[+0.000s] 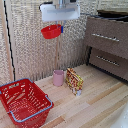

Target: Transport the gripper mindfully toward the orange-red bowl and clasp it to elevate with ease. Ensure your robot's arm aligns efficiently with the top drawer's opening. Carefully slide the orange-red bowl into the designated spot with precision. After confirmation, withdraw the gripper gently. Close the drawer smoothly by transitioning the gripper to its handle.

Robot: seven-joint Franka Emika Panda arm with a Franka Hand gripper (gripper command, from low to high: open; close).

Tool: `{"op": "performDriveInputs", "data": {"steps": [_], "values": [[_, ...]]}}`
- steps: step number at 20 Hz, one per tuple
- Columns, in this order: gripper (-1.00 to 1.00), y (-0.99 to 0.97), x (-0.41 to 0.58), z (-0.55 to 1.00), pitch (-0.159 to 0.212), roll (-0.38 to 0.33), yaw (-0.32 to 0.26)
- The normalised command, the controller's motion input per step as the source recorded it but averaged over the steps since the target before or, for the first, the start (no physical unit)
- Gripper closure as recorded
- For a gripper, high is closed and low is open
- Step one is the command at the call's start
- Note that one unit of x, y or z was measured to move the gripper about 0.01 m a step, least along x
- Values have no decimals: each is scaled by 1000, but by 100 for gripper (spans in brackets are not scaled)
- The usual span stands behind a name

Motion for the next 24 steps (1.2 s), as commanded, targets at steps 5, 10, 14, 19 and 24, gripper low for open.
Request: {"op": "performDriveInputs", "data": {"steps": [5, 10, 14, 19, 24], "values": [[100, -582, 50, 767, 2, 3, 27], [100, -832, 0, 655, 0, 76, 24], [100, -942, 17, 654, 0, 107, 0], [100, -781, 37, 550, 12, 83, -73], [100, -723, 45, 450, 13, 91, -90]]}}
